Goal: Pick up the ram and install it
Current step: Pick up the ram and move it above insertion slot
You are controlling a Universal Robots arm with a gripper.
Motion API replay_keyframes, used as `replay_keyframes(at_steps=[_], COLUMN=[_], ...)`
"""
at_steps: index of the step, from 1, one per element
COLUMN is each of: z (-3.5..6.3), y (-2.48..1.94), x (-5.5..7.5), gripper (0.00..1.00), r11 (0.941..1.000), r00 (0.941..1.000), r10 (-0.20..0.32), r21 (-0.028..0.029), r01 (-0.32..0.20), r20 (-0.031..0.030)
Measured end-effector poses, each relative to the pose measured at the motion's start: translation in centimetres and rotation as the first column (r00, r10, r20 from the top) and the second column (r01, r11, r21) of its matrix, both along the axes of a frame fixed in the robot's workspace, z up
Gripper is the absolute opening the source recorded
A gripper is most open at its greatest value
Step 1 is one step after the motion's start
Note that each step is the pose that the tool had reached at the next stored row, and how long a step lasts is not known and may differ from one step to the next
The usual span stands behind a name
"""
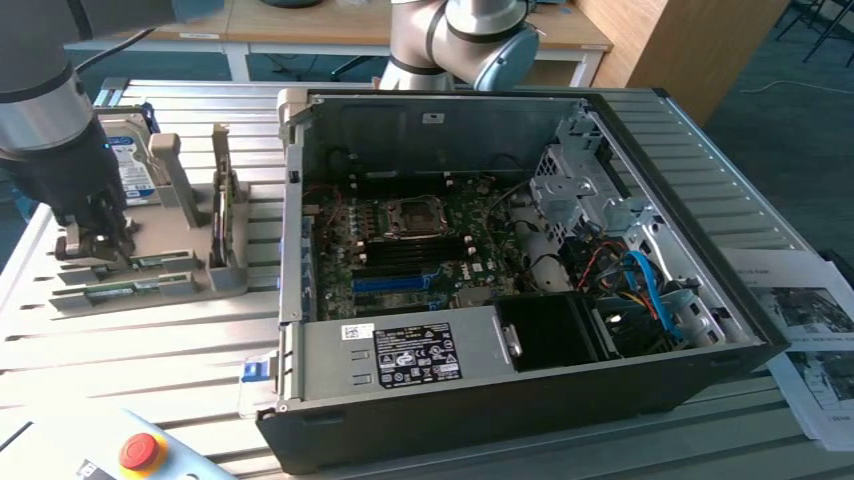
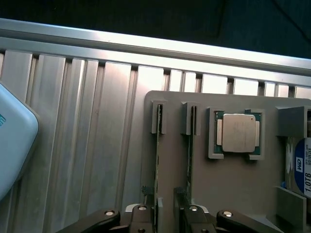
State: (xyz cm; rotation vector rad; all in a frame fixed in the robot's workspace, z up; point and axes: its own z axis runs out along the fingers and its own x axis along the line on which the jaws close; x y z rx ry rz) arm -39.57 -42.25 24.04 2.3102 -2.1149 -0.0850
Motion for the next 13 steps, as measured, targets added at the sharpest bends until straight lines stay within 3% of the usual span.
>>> replay_keyframes(at_steps=[7, 13], z=[-1.21, -1.29], y=[0.0, -0.01], x=[0.0, 0.0], gripper=[0.3, 0.3], r11=[1.0, 1.0], r00=[1.0, 1.0], r10=[0.0, 0.0], r21=[0.0, 0.0], r01=[0.0, 0.0], r20=[-0.0001, -0.0002])
